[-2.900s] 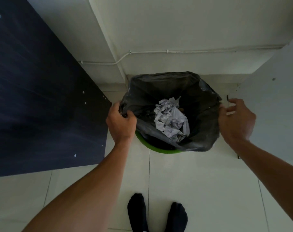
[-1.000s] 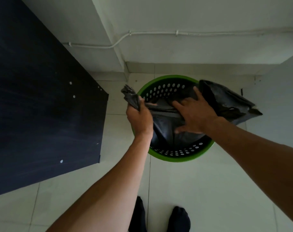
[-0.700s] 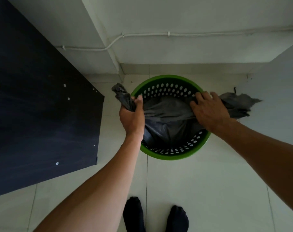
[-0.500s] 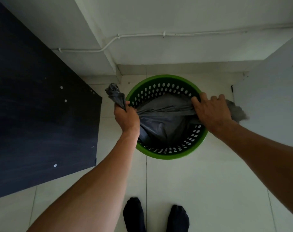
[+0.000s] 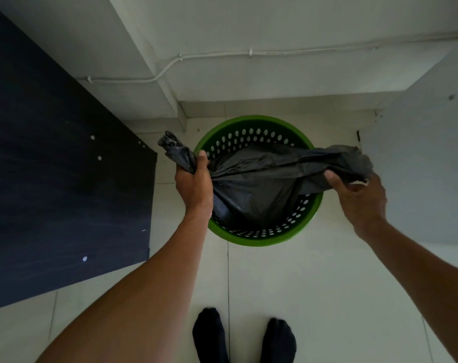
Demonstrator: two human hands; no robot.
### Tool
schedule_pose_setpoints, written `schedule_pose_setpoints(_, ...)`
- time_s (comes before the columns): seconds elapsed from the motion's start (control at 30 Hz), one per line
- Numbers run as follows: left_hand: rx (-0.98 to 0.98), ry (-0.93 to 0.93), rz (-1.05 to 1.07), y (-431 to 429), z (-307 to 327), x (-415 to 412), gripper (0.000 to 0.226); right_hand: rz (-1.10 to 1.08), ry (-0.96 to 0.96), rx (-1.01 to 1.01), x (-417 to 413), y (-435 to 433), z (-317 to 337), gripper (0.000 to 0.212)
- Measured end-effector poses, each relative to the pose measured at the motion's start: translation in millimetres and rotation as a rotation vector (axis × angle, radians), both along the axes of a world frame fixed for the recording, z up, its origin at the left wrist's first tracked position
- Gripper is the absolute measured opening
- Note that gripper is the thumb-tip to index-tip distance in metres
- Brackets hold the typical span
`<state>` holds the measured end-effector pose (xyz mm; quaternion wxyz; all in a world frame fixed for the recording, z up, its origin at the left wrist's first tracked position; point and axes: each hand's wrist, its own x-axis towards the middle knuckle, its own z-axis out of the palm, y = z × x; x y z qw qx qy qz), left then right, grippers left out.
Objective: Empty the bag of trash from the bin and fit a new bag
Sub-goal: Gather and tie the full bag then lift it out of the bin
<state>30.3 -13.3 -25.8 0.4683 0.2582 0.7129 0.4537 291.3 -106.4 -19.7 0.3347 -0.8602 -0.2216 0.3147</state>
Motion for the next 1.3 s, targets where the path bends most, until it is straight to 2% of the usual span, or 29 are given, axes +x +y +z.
schedule_pose_setpoints(0.07,-0.006,-0.006,-0.015,-2,1,2,0.031,-0.123,0.077,0.081,-6,4,-2,0.063)
schedule_pose_setpoints(0.17,-0.003,0.009,-0.069,-4,0,4,0.024,-0.249,0.19,0.187,-15,19,0,0.037)
schedule_pose_setpoints(0.3,0.002,0.077,-0.108,-5,-7,6,0.03,-0.382,0.421,0.398,-26,44,4,0.013)
schedule_pose_setpoints(0.33,0.012,0.067,-0.108,-5,-9,6,0.032,-0.405,0.477,0.441,-30,49,4,0.012)
schedule_pose_setpoints(0.37,0.018,0.06,-0.106,-5,-11,7,0.034,-0.401,0.523,0.485,-33,53,1,0.021)
schedule_pose_setpoints(0.43,0.009,0.053,-0.091,-4,-14,9,0.033,-0.313,0.566,0.549,-39,60,-2,0.057)
schedule_pose_setpoints(0.47,-0.002,0.058,-0.089,-3,-16,9,0.029,-0.24,0.536,0.54,-42,61,-3,0.071)
schedule_pose_setpoints(0.53,-0.012,0.09,-0.098,0,-19,11,0.026,-0.072,0.363,0.407,-49,63,-4,0.083)
schedule_pose_setpoints(0.6,-0.019,0.096,-0.098,4,-20,15,0.025,-0.012,0.273,0.32,-53,66,-14,0.072)
schedule_pose_setpoints(0.67,-0.048,0.109,-0.081,7,-20,17,0.024,-0.105,0.413,0.392,-57,72,-17,0.049)
schedule_pose_setpoints(0.73,-0.091,0.136,-0.043,8,-21,17,0.025,-0.271,0.557,0.455,-55,77,-24,0.049)
schedule_pose_setpoints(0.8,-0.079,0.152,-0.021,7,-23,17,0.027,-0.286,0.567,0.438,-55,78,-26,0.051)
schedule_pose_setpoints(0.87,-0.05,0.072,-0.029,2,-25,19,0.033,-0.163,0.619,0.473,-60,79,-27,0.056)
schedule_pose_setpoints(0.93,-0.031,-0.061,-0.036,-9,-30,23,0.041,0.044,0.545,0.447,-65,77,-28,0.062)
schedule_pose_setpoints(1.0,-0.029,-0.041,-0.034,-19,-38,28,0.04,0.204,0.366,0.334,-70,70,-32,0.057)
schedule_pose_setpoints(1.07,-0.014,0.0,-0.015,-22,-46,33,0.026,0.233,0.33,0.259,-71,66,-41,0.05)
schedule_pose_setpoints(1.13,-0.032,-0.05,0.061,-16,-50,35,0.011,0.073,0.436,0.317,-73,66,-44,0.032)
schedule_pose_setpoints(1.2,-0.095,-0.08,0.156,-7,-53,34,0.024,-0.168,0.628,0.367,-73,70,-45,0.018)
schedule_pose_setpoints(1.23,-0.114,-0.056,0.181,-4,-56,33,0.024,-0.245,0.72,0.363,-72,73,-49,0.017)
schedule_pose_setpoints(1.3,-0.105,0.038,0.152,1,-61,33,0.023,-0.209,0.905,0.367,-73,75,-53,0.036)
